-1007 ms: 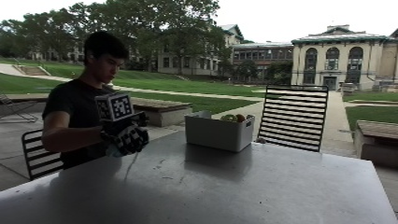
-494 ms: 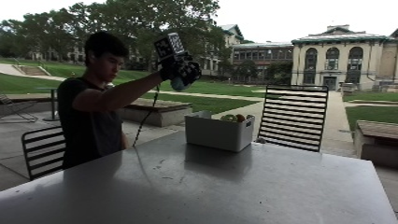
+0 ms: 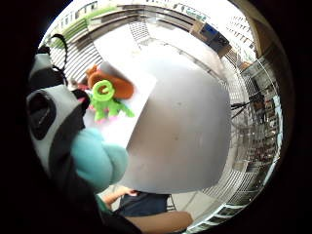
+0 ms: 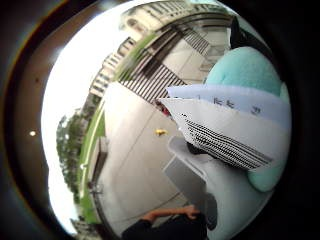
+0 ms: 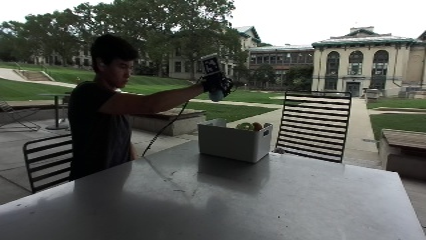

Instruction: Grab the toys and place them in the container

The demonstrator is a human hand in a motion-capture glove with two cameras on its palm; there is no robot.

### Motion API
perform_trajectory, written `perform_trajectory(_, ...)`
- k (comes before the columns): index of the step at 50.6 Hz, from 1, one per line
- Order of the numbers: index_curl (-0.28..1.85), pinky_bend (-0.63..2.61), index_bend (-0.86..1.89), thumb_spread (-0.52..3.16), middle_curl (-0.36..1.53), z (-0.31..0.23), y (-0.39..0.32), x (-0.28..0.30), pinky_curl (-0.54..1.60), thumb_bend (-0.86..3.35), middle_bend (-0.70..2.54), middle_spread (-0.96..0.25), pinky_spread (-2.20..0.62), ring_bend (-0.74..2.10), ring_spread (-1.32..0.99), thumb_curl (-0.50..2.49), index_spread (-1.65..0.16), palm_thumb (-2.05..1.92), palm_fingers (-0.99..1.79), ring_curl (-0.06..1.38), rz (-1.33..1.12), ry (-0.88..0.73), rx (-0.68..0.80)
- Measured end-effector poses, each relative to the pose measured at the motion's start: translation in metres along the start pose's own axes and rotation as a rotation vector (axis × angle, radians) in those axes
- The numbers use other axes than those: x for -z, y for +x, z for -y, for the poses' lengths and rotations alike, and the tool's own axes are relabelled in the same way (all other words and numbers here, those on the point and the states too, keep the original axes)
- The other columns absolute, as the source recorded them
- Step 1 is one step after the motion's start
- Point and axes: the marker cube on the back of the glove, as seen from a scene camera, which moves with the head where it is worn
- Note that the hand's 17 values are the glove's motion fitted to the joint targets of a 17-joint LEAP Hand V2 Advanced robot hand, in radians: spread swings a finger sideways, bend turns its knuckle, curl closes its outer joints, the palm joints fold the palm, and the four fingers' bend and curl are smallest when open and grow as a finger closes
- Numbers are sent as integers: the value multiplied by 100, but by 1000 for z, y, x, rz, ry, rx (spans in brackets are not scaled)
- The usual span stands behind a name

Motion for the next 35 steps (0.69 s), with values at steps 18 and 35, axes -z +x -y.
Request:
perform_trajectory(18, 119, 90, 21, 56, 80, 11, -62, -59, 41, 10, 84, -40, -45, 120, -42, 115, -36, 63, 106, 54, 55, -47, -33)
perform_trajectory(35, 99, 120, -2, 88, 71, -1, -31, -96, 50, -17, 45, -29, -25, 96, -28, 85, -38, -5, 2, 50, -50, -259, -79)
